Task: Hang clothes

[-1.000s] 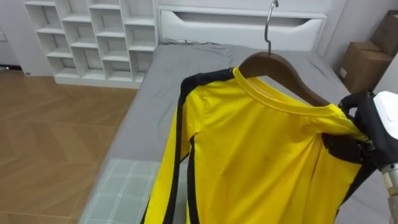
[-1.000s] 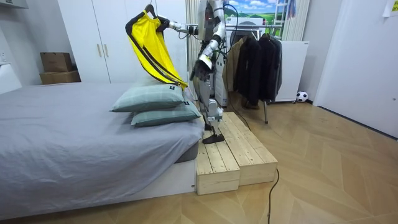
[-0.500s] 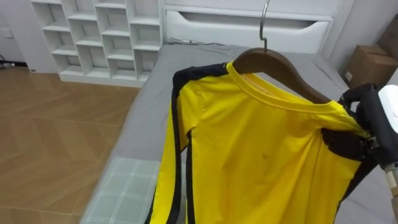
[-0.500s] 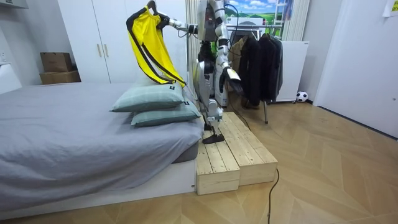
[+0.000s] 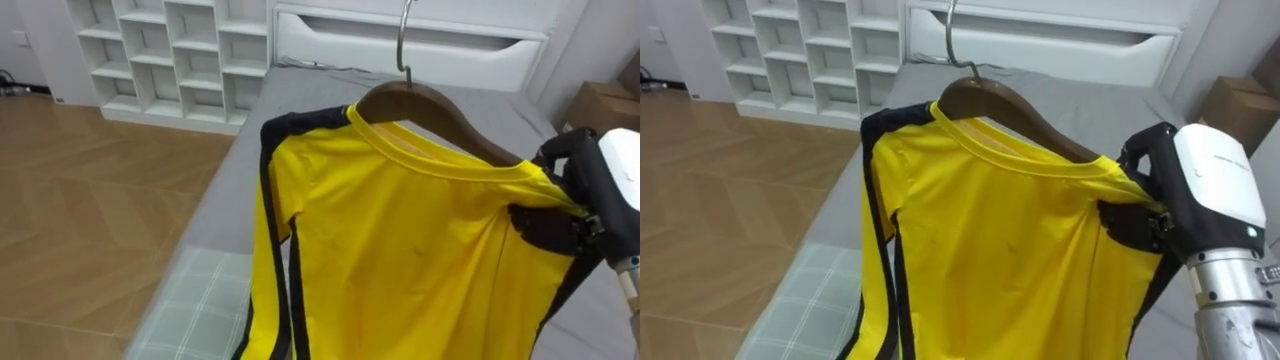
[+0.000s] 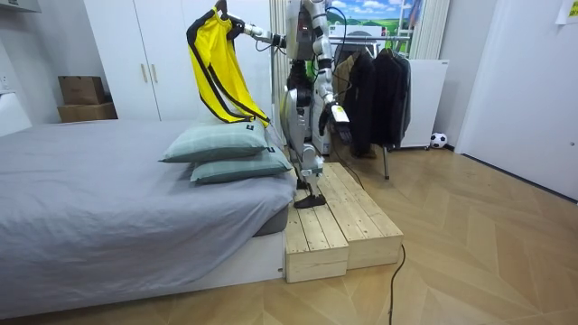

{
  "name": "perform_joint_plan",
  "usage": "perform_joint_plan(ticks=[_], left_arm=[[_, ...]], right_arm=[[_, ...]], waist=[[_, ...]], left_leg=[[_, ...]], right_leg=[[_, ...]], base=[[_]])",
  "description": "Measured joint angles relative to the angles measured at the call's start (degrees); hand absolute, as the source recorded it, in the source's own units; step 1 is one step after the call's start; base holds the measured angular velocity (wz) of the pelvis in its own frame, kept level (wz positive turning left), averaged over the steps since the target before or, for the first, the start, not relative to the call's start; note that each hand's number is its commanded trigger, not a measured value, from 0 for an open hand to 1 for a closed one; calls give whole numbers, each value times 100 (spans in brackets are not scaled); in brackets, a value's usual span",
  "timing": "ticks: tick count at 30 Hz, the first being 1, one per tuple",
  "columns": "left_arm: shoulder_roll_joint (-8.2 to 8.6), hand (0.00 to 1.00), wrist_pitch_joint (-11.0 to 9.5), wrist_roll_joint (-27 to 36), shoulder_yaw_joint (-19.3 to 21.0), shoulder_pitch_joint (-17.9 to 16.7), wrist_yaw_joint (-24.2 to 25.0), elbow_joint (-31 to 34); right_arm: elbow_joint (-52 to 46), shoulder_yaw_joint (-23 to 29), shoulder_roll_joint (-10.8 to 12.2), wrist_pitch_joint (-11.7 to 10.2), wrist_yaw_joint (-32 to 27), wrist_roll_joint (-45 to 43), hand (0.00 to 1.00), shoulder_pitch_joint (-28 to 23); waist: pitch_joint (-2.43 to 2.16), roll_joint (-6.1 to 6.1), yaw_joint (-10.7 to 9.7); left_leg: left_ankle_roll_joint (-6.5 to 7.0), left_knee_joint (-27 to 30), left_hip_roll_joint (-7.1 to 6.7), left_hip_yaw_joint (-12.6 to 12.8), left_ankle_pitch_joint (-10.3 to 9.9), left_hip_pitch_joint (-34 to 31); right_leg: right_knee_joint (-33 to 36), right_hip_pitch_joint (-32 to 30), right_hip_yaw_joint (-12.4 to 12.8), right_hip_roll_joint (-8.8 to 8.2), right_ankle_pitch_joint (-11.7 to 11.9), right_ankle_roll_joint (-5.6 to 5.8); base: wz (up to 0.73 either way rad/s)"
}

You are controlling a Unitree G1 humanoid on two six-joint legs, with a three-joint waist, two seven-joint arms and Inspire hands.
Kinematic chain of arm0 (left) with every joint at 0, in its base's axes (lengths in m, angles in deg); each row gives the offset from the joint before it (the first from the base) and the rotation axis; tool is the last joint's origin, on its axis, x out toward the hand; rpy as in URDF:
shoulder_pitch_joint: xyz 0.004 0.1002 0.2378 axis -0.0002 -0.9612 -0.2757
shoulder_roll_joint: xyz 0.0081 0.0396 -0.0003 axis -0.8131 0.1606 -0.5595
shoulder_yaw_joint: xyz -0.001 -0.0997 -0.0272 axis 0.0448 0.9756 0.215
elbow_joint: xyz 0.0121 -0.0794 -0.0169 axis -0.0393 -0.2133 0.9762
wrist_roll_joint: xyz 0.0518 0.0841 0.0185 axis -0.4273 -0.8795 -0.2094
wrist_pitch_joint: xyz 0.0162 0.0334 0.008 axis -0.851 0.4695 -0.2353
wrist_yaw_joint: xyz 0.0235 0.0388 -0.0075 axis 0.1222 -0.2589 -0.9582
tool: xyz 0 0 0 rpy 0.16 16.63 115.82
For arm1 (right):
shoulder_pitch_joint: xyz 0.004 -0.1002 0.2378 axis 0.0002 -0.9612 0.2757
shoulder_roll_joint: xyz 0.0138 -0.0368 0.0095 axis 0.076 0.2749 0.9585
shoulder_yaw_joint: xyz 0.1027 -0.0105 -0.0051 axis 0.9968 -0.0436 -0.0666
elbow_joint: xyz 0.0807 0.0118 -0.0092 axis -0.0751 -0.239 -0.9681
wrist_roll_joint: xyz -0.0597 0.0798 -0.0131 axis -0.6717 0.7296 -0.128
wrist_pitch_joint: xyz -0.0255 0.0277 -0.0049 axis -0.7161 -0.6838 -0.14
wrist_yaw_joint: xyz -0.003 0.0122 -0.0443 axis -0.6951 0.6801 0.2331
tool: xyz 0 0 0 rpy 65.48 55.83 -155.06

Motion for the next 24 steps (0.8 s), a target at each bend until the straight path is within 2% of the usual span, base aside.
perform_joint_plan(ticks=[4,9,13,17,24], left_arm=[[3,0,93,3,-376,185,273,15],[6,0,115,2,-766,258,575,33],[9,0,115,0,-868,273,739,30],[8,0,121,-5,-871,252,830,23],[7,0,231,-58,-877,249,970,142]], right_arm=[[-1,-12,1,0,66,-16,100,-9],[-3,-164,2,-3,165,146,100,-17],[-4,-200,2,-10,165,304,100,-20],[-3,-200,4,-11,165,353,100,-21],[-4,-199,6,-11,159,394,100,-40]], waist=[[10,14,-63],[5,1,-203],[-1,-20,-273],[13,-30,-282],[33,10,-300]], left_leg=[[1,-7,3,38,-1,-1],[0,-11,12,65,-2,6],[-1,-18,15,92,-5,17],[-4,-17,22,129,-15,33],[18,0,25,235,-58,60]], right_leg=[[0,-5,16,2,0,0],[0,-11,34,11,0,0],[3,-16,58,16,0,0],[8,-17,104,28,0,0],[10,-26,191,30,8,10]], base=[[-1],[-2],[-3],[-6],[-6]])
